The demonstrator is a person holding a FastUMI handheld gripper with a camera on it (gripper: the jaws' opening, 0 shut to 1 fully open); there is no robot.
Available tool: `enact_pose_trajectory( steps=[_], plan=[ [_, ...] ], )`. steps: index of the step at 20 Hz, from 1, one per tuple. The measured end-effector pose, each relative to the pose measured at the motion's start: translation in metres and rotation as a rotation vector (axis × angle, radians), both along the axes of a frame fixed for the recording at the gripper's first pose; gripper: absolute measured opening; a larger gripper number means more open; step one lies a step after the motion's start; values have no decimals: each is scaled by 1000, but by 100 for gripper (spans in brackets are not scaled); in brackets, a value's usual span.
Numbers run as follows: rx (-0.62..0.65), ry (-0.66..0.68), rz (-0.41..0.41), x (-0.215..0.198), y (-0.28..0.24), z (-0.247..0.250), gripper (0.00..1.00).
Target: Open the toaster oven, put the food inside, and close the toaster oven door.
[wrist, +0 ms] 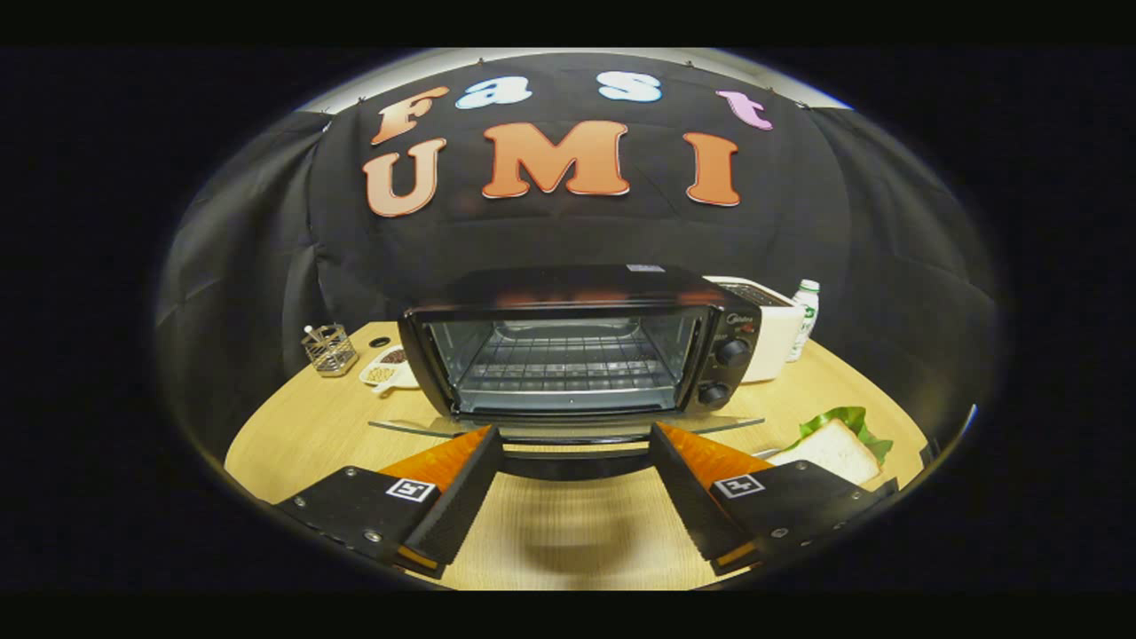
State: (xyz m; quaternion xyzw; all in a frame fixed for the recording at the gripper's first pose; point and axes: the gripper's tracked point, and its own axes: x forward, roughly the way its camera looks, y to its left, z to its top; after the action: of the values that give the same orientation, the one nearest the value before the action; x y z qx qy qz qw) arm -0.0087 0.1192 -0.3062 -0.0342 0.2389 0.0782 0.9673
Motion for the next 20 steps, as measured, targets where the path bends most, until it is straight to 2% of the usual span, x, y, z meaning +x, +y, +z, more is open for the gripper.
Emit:
enact_pose_trajectory(
  steps=[10,14,20],
  plan=[
    [-34,92,9,-18,-8,-41,98],
    [-62,120,20,-39,-14,-65,98],
    [-57,187,4,-42,-18,-93,98]
  ],
)
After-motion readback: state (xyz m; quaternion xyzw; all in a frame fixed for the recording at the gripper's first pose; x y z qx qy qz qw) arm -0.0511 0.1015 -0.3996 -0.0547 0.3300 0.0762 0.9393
